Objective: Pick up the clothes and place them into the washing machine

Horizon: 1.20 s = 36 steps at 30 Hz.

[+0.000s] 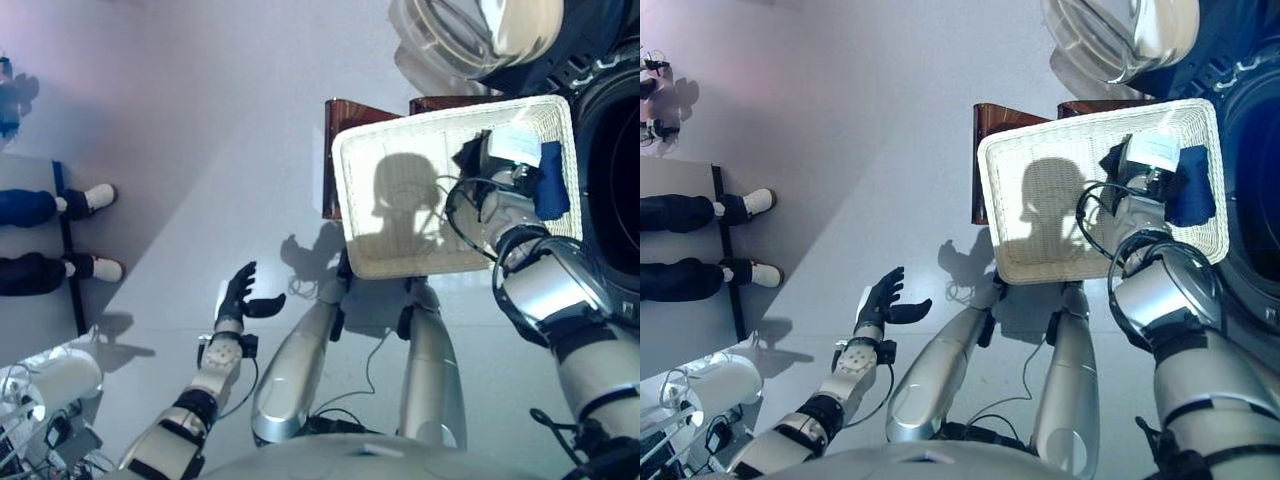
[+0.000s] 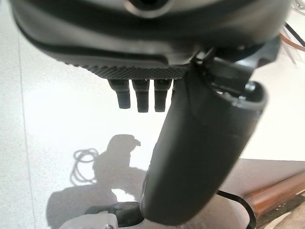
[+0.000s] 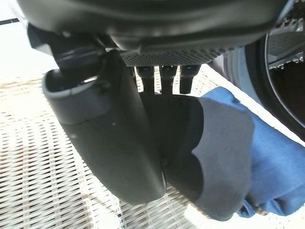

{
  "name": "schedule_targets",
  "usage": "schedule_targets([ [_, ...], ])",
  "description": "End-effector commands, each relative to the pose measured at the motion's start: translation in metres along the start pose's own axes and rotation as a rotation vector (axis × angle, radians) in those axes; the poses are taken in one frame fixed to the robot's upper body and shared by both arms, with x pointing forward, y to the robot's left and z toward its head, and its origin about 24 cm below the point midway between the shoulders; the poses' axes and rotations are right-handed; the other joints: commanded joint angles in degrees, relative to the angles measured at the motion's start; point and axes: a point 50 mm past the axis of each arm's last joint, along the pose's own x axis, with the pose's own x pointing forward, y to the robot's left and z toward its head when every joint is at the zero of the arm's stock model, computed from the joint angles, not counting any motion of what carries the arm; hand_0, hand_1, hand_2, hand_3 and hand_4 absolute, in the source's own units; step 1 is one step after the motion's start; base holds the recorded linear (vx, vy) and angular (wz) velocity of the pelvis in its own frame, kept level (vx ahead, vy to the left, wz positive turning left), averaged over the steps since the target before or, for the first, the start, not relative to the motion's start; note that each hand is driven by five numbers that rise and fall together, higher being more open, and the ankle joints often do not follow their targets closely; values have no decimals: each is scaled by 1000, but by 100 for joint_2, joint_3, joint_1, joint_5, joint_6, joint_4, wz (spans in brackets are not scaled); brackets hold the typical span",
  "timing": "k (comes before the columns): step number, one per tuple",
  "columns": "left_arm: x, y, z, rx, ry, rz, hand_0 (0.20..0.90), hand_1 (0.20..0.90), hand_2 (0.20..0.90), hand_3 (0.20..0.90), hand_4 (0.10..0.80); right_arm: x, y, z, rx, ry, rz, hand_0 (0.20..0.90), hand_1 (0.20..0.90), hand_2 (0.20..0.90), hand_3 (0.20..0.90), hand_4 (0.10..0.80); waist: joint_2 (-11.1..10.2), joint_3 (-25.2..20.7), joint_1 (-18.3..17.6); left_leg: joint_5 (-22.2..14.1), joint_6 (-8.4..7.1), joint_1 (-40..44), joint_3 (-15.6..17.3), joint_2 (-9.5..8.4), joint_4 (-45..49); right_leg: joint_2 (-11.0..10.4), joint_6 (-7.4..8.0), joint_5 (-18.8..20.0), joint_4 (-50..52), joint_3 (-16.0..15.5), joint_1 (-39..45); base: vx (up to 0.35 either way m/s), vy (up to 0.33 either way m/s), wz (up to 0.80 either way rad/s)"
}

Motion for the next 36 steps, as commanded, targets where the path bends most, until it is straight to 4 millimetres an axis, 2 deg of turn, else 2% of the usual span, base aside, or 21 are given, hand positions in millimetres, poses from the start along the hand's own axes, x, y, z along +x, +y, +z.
schedule_targets([
  [1, -4, 29, -10, -53, 34, 133, 900, 900, 900, 900, 800, 8, -29, 25, -19, -79, -77, 900, 900, 900, 900, 800, 296, 23, 48, 217, -25, -532, 298, -207, -133, 225, 43, -439, 354, 74, 32, -31, -24, 1],
  [4, 1, 33, -5, -64, 27, 158, 900, 900, 900, 900, 800, 9, -43, 35, 24, -113, -127, 900, 900, 900, 900, 800, 250, 178, -84, 85, -58, -1006, 351, -217, 399, 266, -39, -719, 976, 20, -353, -30, -34, 4],
  [9, 8, 34, 7, -72, -4, 172, 900, 900, 900, 900, 800, 13, -55, 31, 33, -99, -172, 900, 900, 900, 900, 800, 205, 199, -198, 62, -128, -1550, 271, -238, 793, 223, -117, -1080, 1822, -136, -879, -44, -77, 21],
  [15, 9, 32, 8, -73, 0, 171, 900, 900, 900, 900, 800, 12, -55, 33, 7, -99, -193, 900, 900, 900, 900, 800, 164, 220, -256, 4, -137, -1564, 203, -252, 889, 166, -132, -1235, 2032, -198, -891, 7, -25, 13],
  [18, 8, 33, 6, -70, 5, 176, 900, 900, 900, 900, 800, 10, -54, 42, 7, -124, -201, 373, 373, 373, 373, 449, 141, 213, -285, -25, -122, -1521, 200, -264, 894, 162, -117, -1228, 1998, -219, -836, 5, -3, 1],
  [19, 8, 33, 5, -72, 6, 175, 900, 900, 900, 900, 800, 10, -54, 43, 6, -132, -204, 300, 300, 300, 300, 400, 132, 214, -291, -33, -115, -1495, 201, -257, 881, 169, -110, -1219, 1978, -214, -812, 0, 0, 0],
  [31, 5, 32, -4, -59, 34, 178, 900, 900, 900, 900, 800, 7, -48, 49, 13, -167, -207, 300, 300, 300, 300, 400, -5, 196, -312, -20, -91, -1107, 199, -169, 670, 276, -92, -1095, 1580, -154, -441, 6, 3, -4],
  [34, 4, 33, -6, -53, 44, 182, 900, 900, 900, 900, 800, 4, -45, 58, 40, -203, -212, 300, 300, 300, 300, 400, -72, 173, -312, -15, -83, -995, 204, -143, 600, 309, -88, -1043, 1453, -146, -342, 25, -4, -6],
  [36, 3, 35, -9, -53, 54, 191, 900, 900, 900, 900, 800, 0, -48, 72, 59, -260, -231, 300, 300, 300, 300, 400, -146, 142, -319, -25, -76, -908, 224, -114, 562, 331, -72, -983, 1338, -116, -260, 0, 0, 0],
])
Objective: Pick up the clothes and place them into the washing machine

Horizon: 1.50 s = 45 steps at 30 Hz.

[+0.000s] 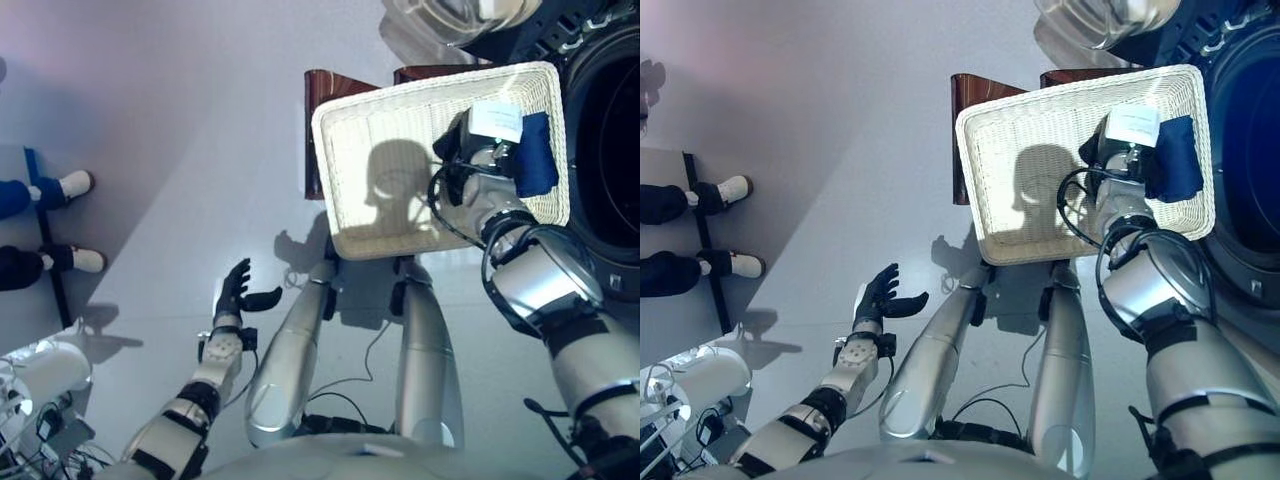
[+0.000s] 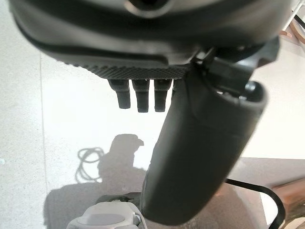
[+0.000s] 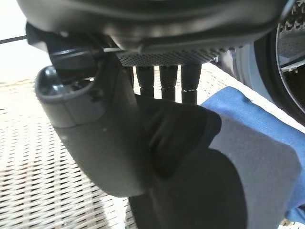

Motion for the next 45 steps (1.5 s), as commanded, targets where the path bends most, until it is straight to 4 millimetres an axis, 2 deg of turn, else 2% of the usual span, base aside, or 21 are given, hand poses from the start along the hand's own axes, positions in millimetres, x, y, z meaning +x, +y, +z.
schedule_targets([
  [1, -2, 35, -14, 4, 41, 146, 900, 900, 900, 900, 800, 4, -32, 44, 48, -195, -141, 300, 300, 300, 300, 400, -52, -91, 70, 230, 85, -39, 291, -120, -537, 259, 66, -573, 174, -100, 519, 35, 10, -4],
  [5, -5, 39, -18, -3, 51, 163, 900, 900, 900, 900, 800, 2, -50, 54, 175, -274, -226, 300, 300, 300, 300, 400, -198, -184, 37, 257, 86, 169, 318, -57, -719, 279, 118, -439, -130, -51, 751, 39, 8, -11],
  [10, -8, 39, -24, 13, 59, 170, 900, 900, 900, 900, 800, -4, -54, 51, 419, -265, -272, 300, 300, 300, 300, 400, -290, -279, 3, 303, 107, 409, 346, -31, -905, 283, 167, -287, -452, -8, 1042, 37, 11, -6],
  [13, -13, 36, -31, 36, 77, 157, 900, 900, 900, 900, 800, -8, -23, 32, 702, -93, -221, 300, 300, 300, 300, 400, -264, -354, 29, 318, 141, 574, 383, -36, -1020, 284, 201, -154, -719, 61, 1232, 39, 32, -7],
  [15, -12, 38, -31, 44, 76, 158, 900, 900, 900, 900, 800, -8, -20, 25, 781, -49, -218, 300, 300, 300, 300, 400, -251, -355, 33, 319, 149, 600, 393, -33, -1036, 286, 205, -134, -759, 80, 1266, 14, 23, -13],
  [16, -13, 40, -32, 49, 76, 159, 900, 900, 900, 900, 800, -11, -6, 8, 1027, 87, -200, 300, 300, 300, 300, 400, -224, -381, 35, 308, 164, 630, 418, -38, -1038, 281, 209, -112, -813, 118, 1303, 19, 19, -11],
  [18, -13, 42, -32, 48, 78, 161, 900, 900, 900, 900, 800, -16, 6, -6, 1276, 189, -187, 300, 300, 300, 300, 400, -209, -386, 33, 286, 176, 667, 439, -51, -1030, 290, 208, -127, -806, 137, 1333, 22, 12, -5],
  [19, -13, 42, -33, 49, 78, 161, 900, 900, 900, 900, 800, -16, 6, -6, 1276, 189, -187, 300, 300, 300, 300, 400, -211, -385, 38, 284, 176, 670, 442, -51, -1030, 290, 208, -128, -805, 140, 1335, 26, 15, -5],
  [20, -14, 43, -33, 47, 80, 153, 900, 900, 900, 900, 800, -26, 29, -28, 1511, 329, -177, 300, 300, 300, 300, 400, -172, -368, 15, 252, 190, 716, 453, -64, -1003, 284, 198, -160, -779, 161, 1378, 18, 14, -7],
  [21, -14, 43, -33, 48, 80, 153, 900, 900, 900, 900, 800, -26, 29, -29, 1512, 329, -176, 300, 300, 300, 300, 400, -173, -367, 20, 250, 190, 721, 455, -64, -1004, 284, 198, -161, -780, 163, 1382, 28, 27, -9],
  [22, -15, 43, -34, 52, 81, 141, 900, 900, 900, 900, 800, -34, 42, -39, 1670, 412, -180, 300, 300, 300, 300, 400, -144, -364, 8, 223, 199, 745, 471, -76, -998, 279, 196, -175, -776, 177, 1401, 28, 28, -9],
  [23, -16, 42, -37, 59, 88, 125, 900, 900, 900, 900, 800, -44, 60, -54, 1802, 529, -213, 300, 300, 300, 300, 400, -85, -392, 4, 185, 212, 780, 493, -87, -997, 275, 192, -197, -786, 203, 1427, 28, 28, -9],
  [24, -17, 42, -37, 60, 88, 124, 900, 900, 900, 900, 800, -45, 60, -55, 1803, 530, -213, 300, 300, 300, 300, 400, -87, -395, 13, 182, 213, 781, 497, -85, -996, 276, 192, -197, -786, 207, 1427, 25, 31, -10],
  [26, -18, 41, -38, 49, 87, 114, 900, 900, 900, 900, 800, -53, 70, -70, 2022, 636, -303, 300, 300, 300, 300, 400, -2, -444, 13, 128, 235, 772, 538, -101, -952, 270, 198, -212, -788, 260, 1417, 13, 28, -13],
  [27, -18, 41, -39, 51, 87, 113, 900, 900, 900, 900, 800, -54, 71, -71, 2025, 636, -303, 300, 300, 300, 300, 400, -5, -453, 28, 123, 236, 768, 544, -99, -947, 272, 199, -213, -786, 267, 1412, 12, 22, -15],
  [29, -21, 35, -42, 38, 98, 82, 900, 900, 900, 900, 800, -64, 80, -88, 2221, 721, -440, 300, 300, 300, 300, 400, 79, -466, 20, 48, 269, 732, 571, -121, -803, 276, 192, -285, -692, 305, 1382, -4, 19, -16],
  [33, -23, 30, -45, 24, 111, 49, 900, 900, 900, 900, 800, -63, 75, -97, 2381, 728, -576, 300, 300, 300, 300, 400, 145, -447, 24, -74, 316, 581, 601, -140, -484, 299, 167, -458, -324, 328, 1251, -9, 11, -13],
  [35, -24, 23, -46, 13, 116, 18, 900, 900, 900, 900, 800, -63, 69, -104, 2507, 731, -742, 300, 300, 300, 300, 400, 240, -440, -5, -144, 318, 378, 592, -183, -217, 284, 141, -652, 52, 267, 1083, -29, -8, -7],
  [37, -23, 23, -45, 14, 113, 15, 900, 900, 900, 900, 800, -62, 66, -104, 2550, 722, -796, 300, 300, 300, 300, 400, 266, -446, -6, -160, 322, 290, 547, -203, -124, 273, 127, -768, 301, 236, 972, -32, -10, 4],
  [41, -19, 21, -41, 39, 106, 1, 900, 900, 900, 900, 800, -55, 41, -132, 2602, 685, -1023, 300, 300, 300, 300, 400, 339, -448, -41, -214, 286, -133, 455, -302, 316, 153, 79, -1074, 1010, 96, 605, -59, -39, 16],
  [45, -18, 20, -40, 52, 106, -7, 900, 900, 900, 900, 800, -52, 29, -140, 2636, 663, -1117, 300, 300, 300, 300, 400, 376, -513, -29, -294, 284, -250, 397, -367, 461, 77, 76, -1210, 1238, 45, 502, 11, -14, 21],
])
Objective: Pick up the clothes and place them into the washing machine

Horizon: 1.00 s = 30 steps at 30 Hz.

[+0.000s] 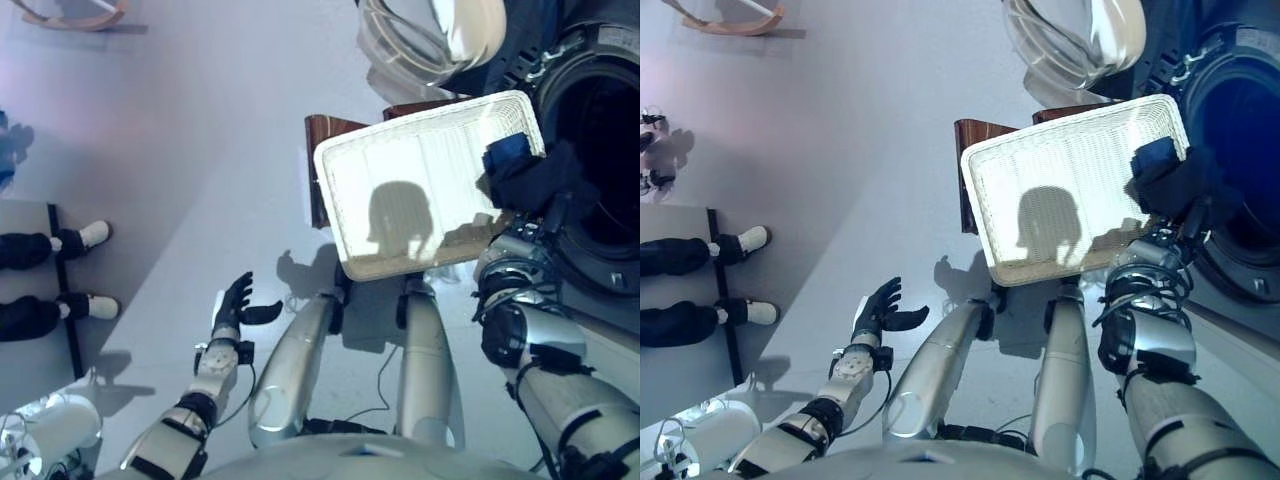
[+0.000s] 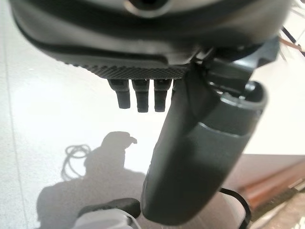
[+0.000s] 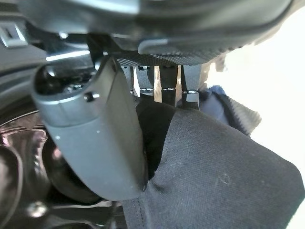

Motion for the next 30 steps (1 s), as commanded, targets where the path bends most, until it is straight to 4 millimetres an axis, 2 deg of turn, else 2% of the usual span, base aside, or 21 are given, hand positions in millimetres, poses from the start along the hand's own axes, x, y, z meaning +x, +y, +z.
schedule_targets([
  [1, -9, 16, -19, 37, 42, 42, 900, 900, 900, 900, 800, 7, 44, 49, 135, -197, 140, 300, 300, 300, 300, 400, 210, -299, 39, 236, -39, -493, -89, -265, -241, 164, -185, -976, 798, -393, 265, 56, 9, 17],
  [3, -10, 16, -19, 40, 38, 39, 900, 900, 900, 900, 800, 7, 52, 53, 171, -211, 142, 300, 300, 300, 300, 400, 254, -329, 56, 200, -35, -456, -84, -271, -250, 147, -184, -1015, 825, -383, 279, 58, 12, 33],
  [8, -14, 13, -24, 54, 42, 21, 900, 900, 900, 900, 800, 7, 85, 83, 209, -292, 175, 300, 300, 300, 300, 400, 400, -442, 122, 150, -12, -346, -28, -278, -316, 131, -188, -1051, 771, -331, 308, 81, 31, -11],
  [10, -14, 13, -24, 53, 41, 21, 900, 900, 900, 900, 800, 6, 90, 87, 218, -305, 178, 300, 300, 300, 300, 400, 437, -452, 133, 146, -10, -302, -15, -270, -355, 142, -190, -1044, 747, -316, 330, 62, 21, -28],
  [13, -18, 12, -29, 51, 49, 22, 900, 900, 900, 900, 800, 3, 109, 109, 253, -368, 204, 300, 300, 300, 300, 400, 544, -541, 147, 148, -14, -150, -9, -269, -524, 172, -194, -1059, 632, -254, 382, 75, 24, -4],
  [14, -18, 11, -29, 50, 49, 20, 900, 900, 900, 900, 800, 3, 110, 110, 252, -371, 204, 300, 300, 300, 300, 400, 557, -539, 158, 157, -13, -131, -7, -264, -550, 177, -193, -1050, 612, -249, 396, 115, 35, -4],
  [15, -20, 11, -31, 44, 51, 20, 900, 900, 900, 900, 800, -1, 123, 118, 247, -398, 238, 300, 300, 300, 300, 400, 585, -588, 169, 166, -17, -73, 8, -262, -624, 178, -203, -1033, 544, -214, 426, 57, 22, -3],
  [17, -22, 9, -34, 37, 57, 14, 900, 900, 900, 900, 800, -5, 134, 126, 242, -424, 265, 300, 300, 300, 300, 400, 621, -632, 181, 177, -21, 12, 12, -256, -743, 201, -200, -1004, 427, -170, 476, 87, 20, -6],
  [23, -28, 8, -40, 11, 70, 7, 900, 900, 900, 900, 800, -19, 165, 138, 187, -464, 370, 300, 300, 300, 300, 400, 708, -771, 239, 238, -32, 245, 35, -220, -1057, 284, -175, -827, -14, -10, 675, 85, 12, -11],
  [27, -30, 9, -43, -9, 76, 10, 900, 900, 900, 900, 800, -28, 181, 138, 173, -468, 431, 300, 300, 300, 300, 400, 735, -839, 287, 310, -45, 355, 51, -186, -1271, 334, -149, -679, -312, 77, 782, 45, 8, -13],
  [28, -30, 9, -43, -17, 73, 13, 900, 900, 900, 900, 800, -32, 187, 138, 164, -473, 455, 519, 519, 519, 519, 546, 739, -854, 294, 383, -54, 368, 58, -178, -1342, 350, -149, -586, -403, 103, 805, 45, 10, -22],
  [29, -32, 9, -44, -25, 78, 12, 900, 900, 900, 900, 800, -36, 194, 140, 136, -486, 479, 900, 900, 900, 900, 800, 730, -897, 303, 385, -69, 451, 38, -190, -1467, 347, -131, -572, -566, 135, 889, 63, 19, -26],
  [30, -33, 9, -46, -29, 83, 14, 900, 900, 900, 900, 800, -36, 195, 139, 120, -487, 480, 900, 900, 900, 900, 800, 742, -922, 312, 418, -75, 495, 42, -190, -1541, 355, -120, -523, -662, 145, 932, 70, 14, -23],
])
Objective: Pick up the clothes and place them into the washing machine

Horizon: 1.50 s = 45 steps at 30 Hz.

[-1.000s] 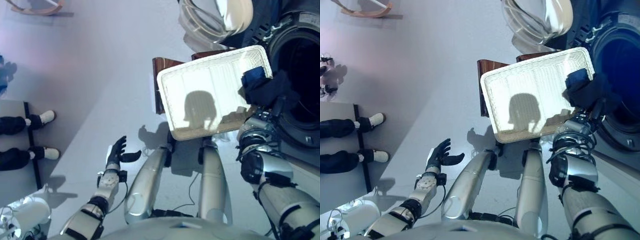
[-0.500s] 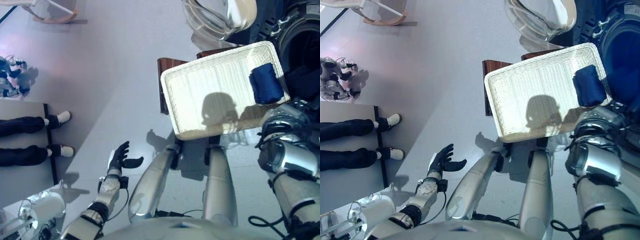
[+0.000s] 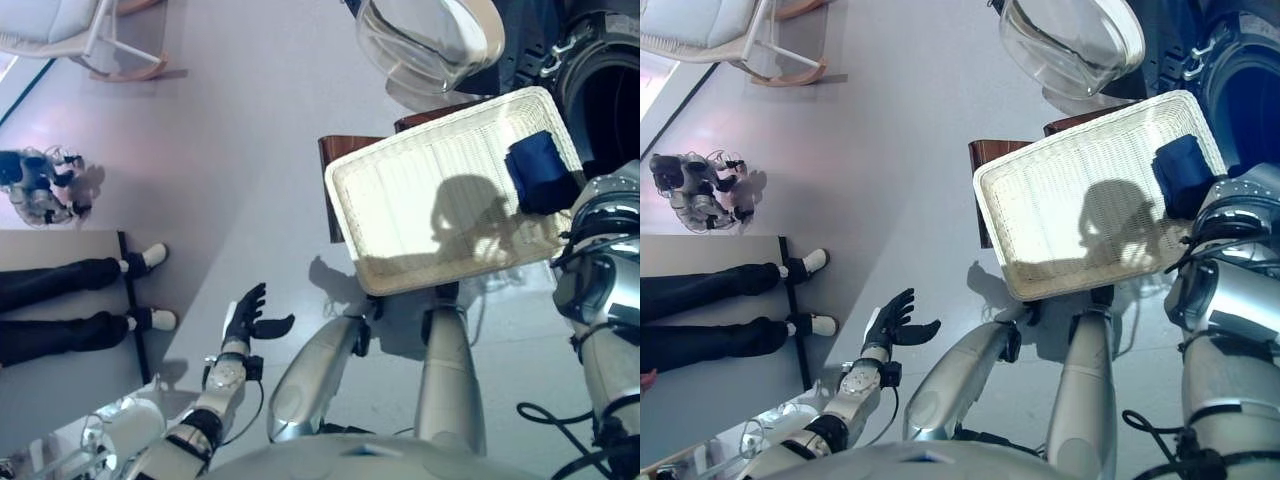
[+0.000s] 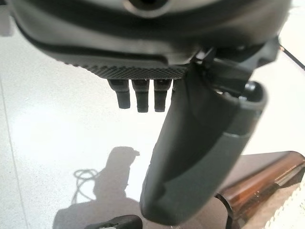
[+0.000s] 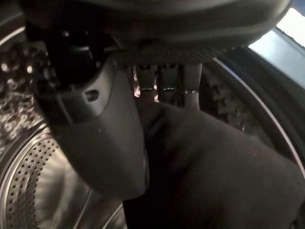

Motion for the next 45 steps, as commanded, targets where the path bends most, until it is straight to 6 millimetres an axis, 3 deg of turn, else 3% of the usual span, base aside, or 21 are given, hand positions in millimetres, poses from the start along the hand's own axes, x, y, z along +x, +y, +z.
schedule_targets([
  [1, -18, 28, -28, -23, 67, 101, 900, 900, 900, 900, 800, -13, 79, 35, -58, -174, 365, 900, 900, 900, 900, 800, -25, -551, -10, -19, -18, -316, -17, -188, -89, 128, 60, -11, -716, -180, 740, 16, 25, -21],
  [8, -22, 28, -38, -69, 113, 119, 900, 900, 900, 900, 800, -14, 71, 22, -142, -138, 364, 900, 900, 900, 900, 800, -15, -596, -30, 47, -8, -283, 34, -136, -186, 210, 57, 168, -961, -83, 814, 0, 9, -13],
  [16, -23, 31, -41, -78, 130, 137, 900, 900, 900, 900, 800, -14, 43, 0, -261, -77, 339, 900, 900, 900, 900, 800, -97, -568, -82, 60, -20, -261, 36, -115, -180, 248, 38, 232, -1017, -92, 888, -10, -2, -1],
  [20, -22, 39, -41, -41, 139, 160, 900, 900, 900, 900, 800, -12, 14, -21, -591, -12, 348, 900, 900, 900, 900, 800, -276, -441, -142, 72, -31, -241, 33, -86, -149, 275, 21, 277, -1011, -128, 923, -51, -37, 1],
  [24, -20, 44, -40, -42, 143, 177, 900, 900, 900, 900, 800, -19, -17, -45, -729, 95, 341, 900, 900, 900, 900, 800, -440, -349, -173, 56, -29, -230, 18, -87, -118, 294, 17, 296, -1044, -166, 987, -57, -35, -4],
  [29, -19, 53, -38, -35, 139, 202, 900, 900, 900, 900, 800, -38, -51, -76, -1027, 207, 448, 900, 900, 900, 900, 800, -701, -216, -242, 150, -42, -246, -11, -57, -76, 311, -6, 420, -1081, -244, 1025, -65, -30, -1],
  [34, -22, 65, -41, -45, 154, 256, 900, 900, 900, 900, 800, -69, -74, -103, -1116, 293, 576, 900, 900, 900, 900, 800, -927, -163, -281, 167, -34, -192, -43, -50, -82, 318, 15, 468, -1110, -285, 1087, -36, -7, 2],
  [39, -26, 71, -45, -58, 165, 290, 900, 900, 900, 900, 800, -79, -101, -104, -1265, 285, 650, 900, 900, 900, 900, 800, -1098, -139, -307, 222, -37, -98, -111, -44, -109, 298, 32, 515, -1174, -359, 1230, -36, -7, 7],
  [45, -30, 85, -47, -16, 169, 340, 900, 900, 900, 900, 800, -80, -109, -98, -1676, 57, 838, 900, 900, 900, 900, 800, -1264, -142, -299, 273, -35, -69, -187, -50, -87, 277, 57, 585, -1226, -453, 1297, -29, -4, 9],
])
